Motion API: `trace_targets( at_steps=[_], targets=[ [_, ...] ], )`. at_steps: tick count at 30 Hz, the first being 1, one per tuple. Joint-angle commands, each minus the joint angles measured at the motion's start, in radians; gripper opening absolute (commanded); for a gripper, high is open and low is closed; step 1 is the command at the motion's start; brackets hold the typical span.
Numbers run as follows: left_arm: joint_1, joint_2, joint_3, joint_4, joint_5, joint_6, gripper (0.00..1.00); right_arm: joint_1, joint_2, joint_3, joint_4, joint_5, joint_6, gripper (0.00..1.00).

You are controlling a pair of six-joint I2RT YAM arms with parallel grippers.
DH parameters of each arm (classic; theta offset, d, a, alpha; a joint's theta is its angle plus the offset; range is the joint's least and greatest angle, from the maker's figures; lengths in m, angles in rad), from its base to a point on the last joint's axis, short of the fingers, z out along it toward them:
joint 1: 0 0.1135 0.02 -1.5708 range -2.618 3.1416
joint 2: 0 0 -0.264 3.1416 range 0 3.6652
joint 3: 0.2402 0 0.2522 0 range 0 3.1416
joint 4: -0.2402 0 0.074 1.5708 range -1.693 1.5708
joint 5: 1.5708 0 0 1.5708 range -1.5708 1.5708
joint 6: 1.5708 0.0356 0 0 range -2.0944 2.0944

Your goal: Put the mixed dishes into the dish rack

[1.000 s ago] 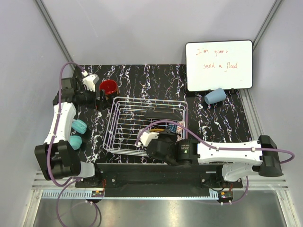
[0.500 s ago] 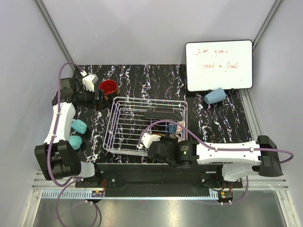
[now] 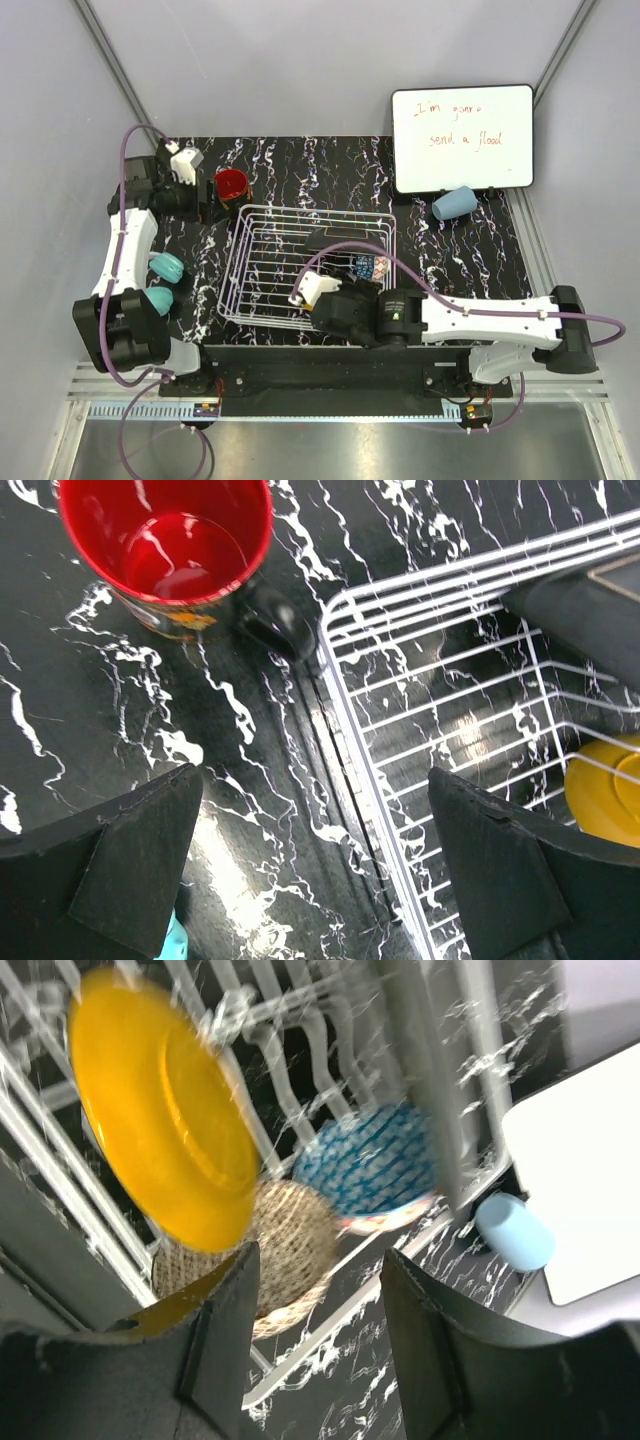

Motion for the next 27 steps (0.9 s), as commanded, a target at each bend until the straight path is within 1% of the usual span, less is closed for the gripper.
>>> trace_targets(
  at_steps=[1,3,4,6,7,9,10,13,18,20,24,27],
  targets=[
    [0.007,0.039,0.091,0.056,-0.041,-0.084,0.99,0.006,-0.081,0.195,0.011,0.163,-0.013,0.59],
    [0.006,0.054,0.113,0.076,-0.07,-0.115,0.99,0.006,-0.101,0.235,0.019,0.198,-0.025,0.61],
    [0.007,0.073,0.122,0.105,-0.107,-0.157,0.99,0.006,-0.108,0.263,0.037,0.229,-0.029,0.61],
    [0.003,0.1,0.136,0.125,-0.121,-0.193,0.99,0.006,-0.13,0.286,0.057,0.248,-0.031,0.61],
    [0.001,0.129,0.151,0.145,-0.164,-0.24,0.99,0.006,-0.138,0.298,0.08,0.263,-0.026,0.59],
    [-0.005,0.183,0.171,0.164,-0.216,-0.279,0.99,0.004,-0.156,0.303,0.102,0.269,-0.005,0.52],
    [-0.008,0.2,0.185,0.171,-0.242,-0.329,0.99,0.006,-0.159,0.298,0.124,0.281,0.001,0.49],
    [-0.023,0.269,0.214,0.175,-0.308,-0.398,0.99,0.006,-0.162,0.276,0.148,0.303,0.035,0.48],
    [-0.078,0.326,0.206,0.231,-0.429,-0.446,0.99,0.004,-0.156,0.236,0.16,0.324,0.112,0.47],
    [-0.086,0.35,0.223,0.245,-0.445,-0.463,0.99,0.003,-0.156,0.225,0.166,0.326,0.13,0.46],
    [-0.089,0.444,0.31,0.25,-0.485,-0.506,0.99,-0.008,-0.147,0.214,0.169,0.329,0.159,0.45],
    [-0.091,0.495,0.343,0.262,-0.523,-0.521,0.99,-0.034,-0.147,0.206,0.169,0.318,0.179,0.41]
  ],
)
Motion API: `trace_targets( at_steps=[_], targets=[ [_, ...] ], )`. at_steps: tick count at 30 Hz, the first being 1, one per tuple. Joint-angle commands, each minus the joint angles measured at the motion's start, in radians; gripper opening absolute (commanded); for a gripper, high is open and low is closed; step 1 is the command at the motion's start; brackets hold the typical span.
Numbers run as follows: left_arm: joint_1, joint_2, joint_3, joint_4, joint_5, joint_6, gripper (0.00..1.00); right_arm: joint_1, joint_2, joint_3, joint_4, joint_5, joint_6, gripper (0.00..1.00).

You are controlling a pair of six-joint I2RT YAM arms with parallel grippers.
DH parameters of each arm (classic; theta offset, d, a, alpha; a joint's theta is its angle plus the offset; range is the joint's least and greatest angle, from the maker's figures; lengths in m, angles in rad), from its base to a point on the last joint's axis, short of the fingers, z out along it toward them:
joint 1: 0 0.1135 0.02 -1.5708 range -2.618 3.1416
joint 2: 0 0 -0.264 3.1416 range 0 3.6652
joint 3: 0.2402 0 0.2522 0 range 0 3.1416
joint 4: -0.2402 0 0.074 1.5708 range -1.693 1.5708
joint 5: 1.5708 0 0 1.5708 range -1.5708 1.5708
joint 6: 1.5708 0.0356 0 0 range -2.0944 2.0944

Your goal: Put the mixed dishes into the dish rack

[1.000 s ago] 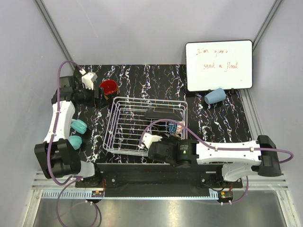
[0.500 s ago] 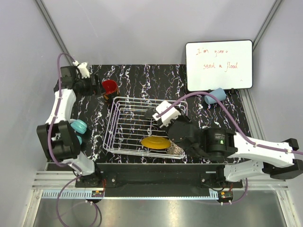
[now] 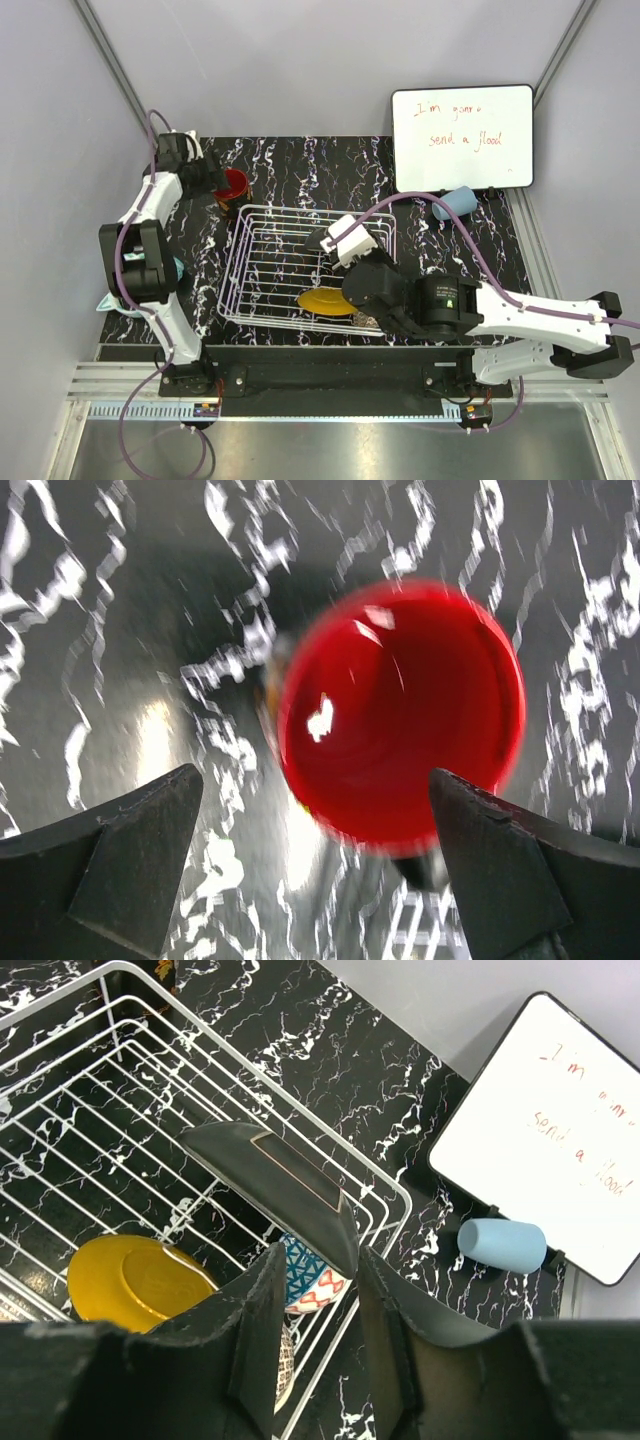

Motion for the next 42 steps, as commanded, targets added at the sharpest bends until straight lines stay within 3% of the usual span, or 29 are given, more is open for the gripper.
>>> trace_targets(
  at_steps=[1,5,12,16,23,26,28,29,31,34,39,42],
  targets=[
    [0.005,0.057,0.08,0.073,-0.101,-0.056,0.99,-0.048,-0.004,-0.008,0.046,0.029,0.077,0.41],
    [-0.012,0.102,0.08,0.08,-0.16,-0.046,0.99,-0.121,-0.018,-0.017,0.046,-0.025,0.119,0.41],
    [-0.021,0.117,0.033,0.074,-0.14,0.008,0.99,-0.22,-0.016,-0.018,0.045,-0.119,0.176,0.41],
    [-0.021,0.17,0.072,-0.002,-0.146,0.031,0.99,-0.261,-0.027,-0.029,0.045,-0.185,0.243,0.62],
    [-0.02,0.267,0.175,-0.125,-0.12,0.026,0.96,-0.333,-0.09,-0.086,0.043,-0.286,0.354,0.67],
    [-0.017,0.284,0.18,-0.139,-0.054,0.033,0.62,-0.333,-0.094,-0.09,0.042,-0.303,0.358,0.63],
    [-0.014,0.296,0.19,-0.154,-0.011,0.036,0.24,-0.336,-0.093,-0.09,0.04,-0.317,0.354,0.51],
    [-0.014,0.303,0.197,-0.16,0.001,0.039,0.15,-0.338,-0.091,-0.09,0.039,-0.318,0.357,0.46],
    [-0.015,0.319,0.209,-0.183,0.023,0.052,0.03,-0.339,-0.085,-0.092,0.039,-0.332,0.357,0.45],
    [-0.011,0.341,0.238,-0.237,0.094,0.091,0.0,-0.344,-0.077,-0.098,0.036,-0.347,0.35,0.33],
    [-0.009,0.294,0.244,-0.239,0.161,0.122,0.0,-0.358,-0.054,-0.109,0.034,-0.363,0.343,0.29],
    [-0.003,0.209,0.263,-0.188,0.196,0.085,0.0,-0.374,-0.025,-0.107,0.037,-0.387,0.323,0.36]
  ],
)
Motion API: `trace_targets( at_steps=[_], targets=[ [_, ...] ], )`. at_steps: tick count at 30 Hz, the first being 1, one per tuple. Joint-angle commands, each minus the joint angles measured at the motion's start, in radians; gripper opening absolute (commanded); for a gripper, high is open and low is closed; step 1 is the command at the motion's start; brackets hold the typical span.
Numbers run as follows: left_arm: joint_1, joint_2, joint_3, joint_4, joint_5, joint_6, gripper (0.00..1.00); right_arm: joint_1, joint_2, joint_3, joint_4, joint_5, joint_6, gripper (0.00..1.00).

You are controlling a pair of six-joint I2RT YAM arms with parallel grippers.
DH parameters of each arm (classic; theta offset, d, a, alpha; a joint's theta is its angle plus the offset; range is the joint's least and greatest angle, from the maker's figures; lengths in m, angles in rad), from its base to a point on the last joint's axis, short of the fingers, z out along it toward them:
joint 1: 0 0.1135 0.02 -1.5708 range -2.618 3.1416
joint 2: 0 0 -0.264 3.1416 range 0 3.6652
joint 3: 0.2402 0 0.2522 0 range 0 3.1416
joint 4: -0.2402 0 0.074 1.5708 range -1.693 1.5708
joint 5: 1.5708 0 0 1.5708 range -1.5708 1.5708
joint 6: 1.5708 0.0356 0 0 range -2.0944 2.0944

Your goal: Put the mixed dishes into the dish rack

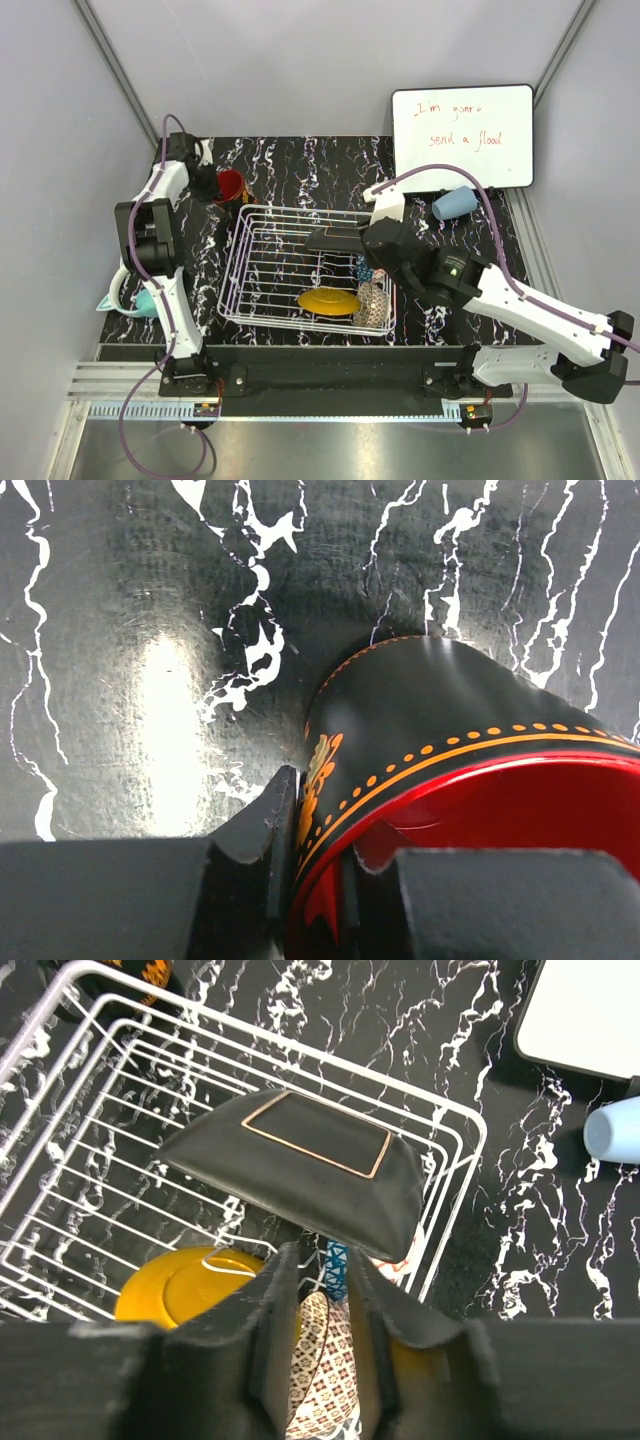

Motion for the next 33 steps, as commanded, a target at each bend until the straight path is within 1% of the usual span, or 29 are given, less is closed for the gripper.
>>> trace_targets(
  at_steps=[1,2,4,6,8,9,10,12,13,15,17,20,22,23,24,25,26,27,28,29,30,31,32,33],
  targets=[
    [-0.008,-0.1,0.02,0.005,0.151,-0.045,0.0,-0.027,0.04,0.005,0.022,-0.048,-0.017,0.4],
    [-0.008,-0.14,0.028,0.022,0.158,-0.059,0.0,-0.044,0.055,0.009,0.02,-0.057,-0.022,0.47],
    [-0.015,-0.16,0.071,0.038,0.172,-0.085,0.0,-0.064,0.066,0.02,0.031,-0.106,-0.025,0.59],
    [-0.02,-0.186,0.099,0.047,0.203,-0.108,0.0,-0.097,0.066,0.022,0.059,-0.143,-0.023,0.6],
    [-0.021,-0.223,0.094,0.07,0.233,-0.149,0.0,-0.117,0.057,0.026,0.075,-0.17,-0.019,0.64],
    [-0.023,-0.24,0.064,0.091,0.252,-0.189,0.0,-0.148,0.052,0.034,0.088,-0.224,-0.025,0.66],
    [-0.025,-0.263,0.045,0.114,0.259,-0.209,0.0,-0.163,0.046,0.04,0.095,-0.251,-0.026,0.71],
    [-0.037,-0.323,-0.007,0.186,0.275,-0.263,0.0,-0.212,0.037,0.054,0.111,-0.34,-0.02,0.94],
    [-0.043,-0.338,-0.015,0.203,0.272,-0.275,0.0,-0.226,0.034,0.057,0.114,-0.37,-0.014,1.0],
    [-0.06,-0.363,-0.01,0.245,0.267,-0.307,0.0,-0.255,0.031,0.057,0.129,-0.448,-0.009,1.0],
    [-0.067,-0.375,0.014,0.265,0.25,-0.321,0.0,-0.275,0.037,0.056,0.134,-0.48,0.0,1.0],
    [-0.069,-0.395,0.048,0.295,0.273,-0.375,0.0,-0.295,0.045,0.054,0.154,-0.545,0.011,1.0],
    [-0.067,-0.421,0.021,0.332,0.319,-0.431,0.0,-0.311,0.046,0.057,0.19,-0.623,0.023,1.0],
    [-0.071,-0.453,0.004,0.387,0.338,-0.453,0.0,-0.34,0.046,0.059,0.206,-0.656,0.032,1.0],
    [-0.075,-0.47,-0.044,0.422,0.388,-0.502,0.0,-0.363,0.046,0.056,0.261,-0.793,0.044,1.0],
    [-0.08,-0.488,-0.064,0.452,0.405,-0.522,0.0,-0.39,0.043,0.051,0.296,-0.868,0.081,1.0],
    [-0.093,-0.52,-0.079,0.513,0.424,-0.537,0.0,-0.457,0.042,0.046,0.334,-0.938,0.107,1.0],
    [-0.103,-0.536,-0.104,0.542,0.462,-0.572,0.0,-0.495,0.039,0.027,0.434,-1.103,0.142,1.0],
    [-0.107,-0.548,-0.113,0.573,0.477,-0.592,0.0,-0.537,0.043,0.01,0.498,-1.182,0.241,1.0],
    [-0.109,-0.573,-0.133,0.654,0.497,-0.62,0.0,-0.602,0.048,-0.009,0.566,-1.251,0.297,1.0],
    [-0.129,-0.582,-0.142,0.708,0.537,-0.684,0.0,-0.63,0.055,-0.051,0.744,-1.376,0.36,1.0],
    [-0.133,-0.588,-0.148,0.761,0.558,-0.721,0.0,-0.65,0.087,-0.073,0.835,-1.428,0.5,1.0],
    [-0.138,-0.59,-0.153,0.882,0.583,-0.767,0.0,-0.663,0.106,-0.093,0.934,-1.469,0.574,1.0],
    [-0.14,-0.588,-0.165,0.956,0.633,-0.863,0.0,-0.671,0.133,-0.122,1.138,-1.537,0.648,1.0]
  ],
)
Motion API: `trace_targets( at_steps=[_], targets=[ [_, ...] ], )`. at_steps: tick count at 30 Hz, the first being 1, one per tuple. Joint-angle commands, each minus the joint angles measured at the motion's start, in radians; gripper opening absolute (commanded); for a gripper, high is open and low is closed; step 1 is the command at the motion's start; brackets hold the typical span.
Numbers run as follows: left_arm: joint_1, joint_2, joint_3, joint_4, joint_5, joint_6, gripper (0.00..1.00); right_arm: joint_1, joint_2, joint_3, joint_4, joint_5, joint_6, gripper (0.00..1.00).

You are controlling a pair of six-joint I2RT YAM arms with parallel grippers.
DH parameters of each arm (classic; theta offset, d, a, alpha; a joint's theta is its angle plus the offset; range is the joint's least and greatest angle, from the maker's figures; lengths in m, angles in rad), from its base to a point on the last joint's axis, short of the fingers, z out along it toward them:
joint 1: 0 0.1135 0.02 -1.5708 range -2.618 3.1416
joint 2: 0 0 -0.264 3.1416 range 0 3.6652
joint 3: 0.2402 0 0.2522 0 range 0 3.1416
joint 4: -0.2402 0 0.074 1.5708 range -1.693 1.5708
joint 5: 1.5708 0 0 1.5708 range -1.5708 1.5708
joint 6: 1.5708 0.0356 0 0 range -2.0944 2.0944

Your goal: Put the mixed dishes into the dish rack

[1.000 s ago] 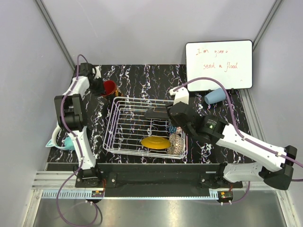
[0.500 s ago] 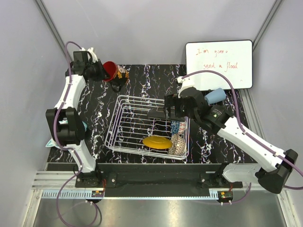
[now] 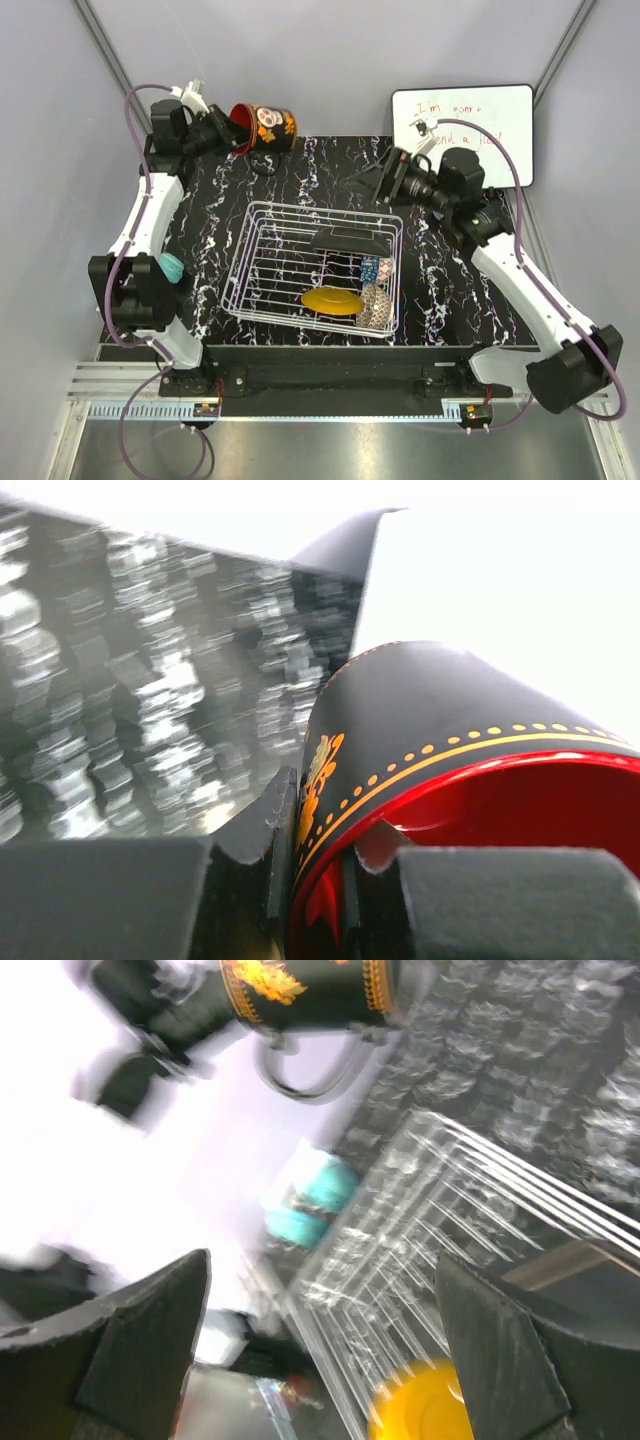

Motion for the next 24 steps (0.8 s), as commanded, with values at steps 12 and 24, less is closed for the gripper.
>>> trace_targets(
  at_steps=[12,24],
  targets=[
    [-0.106,-0.046,0.175,0.622,0.29,-0.388,0.0,-0.037,0.396,-0.021,1.354,-0.513,0.898,1.0],
    [-0.204,-0.021,0.159,0.562,0.246,-0.31,0.0,0.023,0.548,0.142,1.397,-0.483,0.88,1.0]
  ],
)
